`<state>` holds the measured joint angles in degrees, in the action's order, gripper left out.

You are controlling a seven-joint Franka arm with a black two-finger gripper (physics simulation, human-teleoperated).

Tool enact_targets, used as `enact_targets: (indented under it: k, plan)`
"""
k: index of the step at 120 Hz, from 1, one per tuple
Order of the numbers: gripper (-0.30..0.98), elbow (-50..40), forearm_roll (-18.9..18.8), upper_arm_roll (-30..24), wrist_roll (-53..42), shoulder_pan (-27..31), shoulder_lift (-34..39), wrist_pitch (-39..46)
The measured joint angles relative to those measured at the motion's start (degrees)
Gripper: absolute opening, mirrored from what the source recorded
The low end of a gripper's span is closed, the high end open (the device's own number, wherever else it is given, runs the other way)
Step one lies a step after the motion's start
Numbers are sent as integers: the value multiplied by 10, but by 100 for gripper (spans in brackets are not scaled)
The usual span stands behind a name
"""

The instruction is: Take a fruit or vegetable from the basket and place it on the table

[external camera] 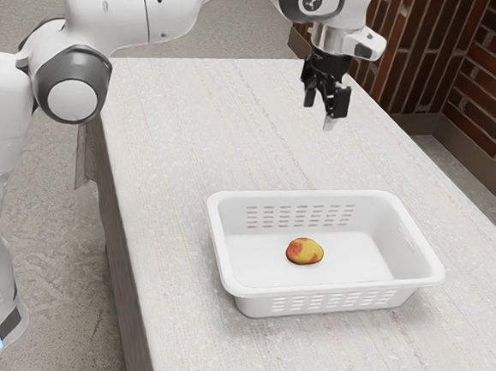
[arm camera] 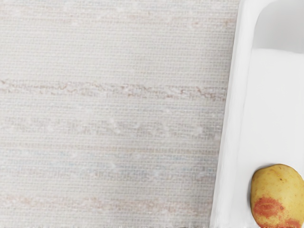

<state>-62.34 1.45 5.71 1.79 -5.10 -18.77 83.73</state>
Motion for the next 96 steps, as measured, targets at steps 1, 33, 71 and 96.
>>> enact_targets:
  k: [1,33,71,96]
  plan:
    - [69,0,0,0,0,0,0,0]
    - [69,0,9,2,-3,1,0,-8]
    - [69,-16,-31,-63,0,-7,-11,36]
    - [69,-44,-39,-103,0,-11,-10,54]
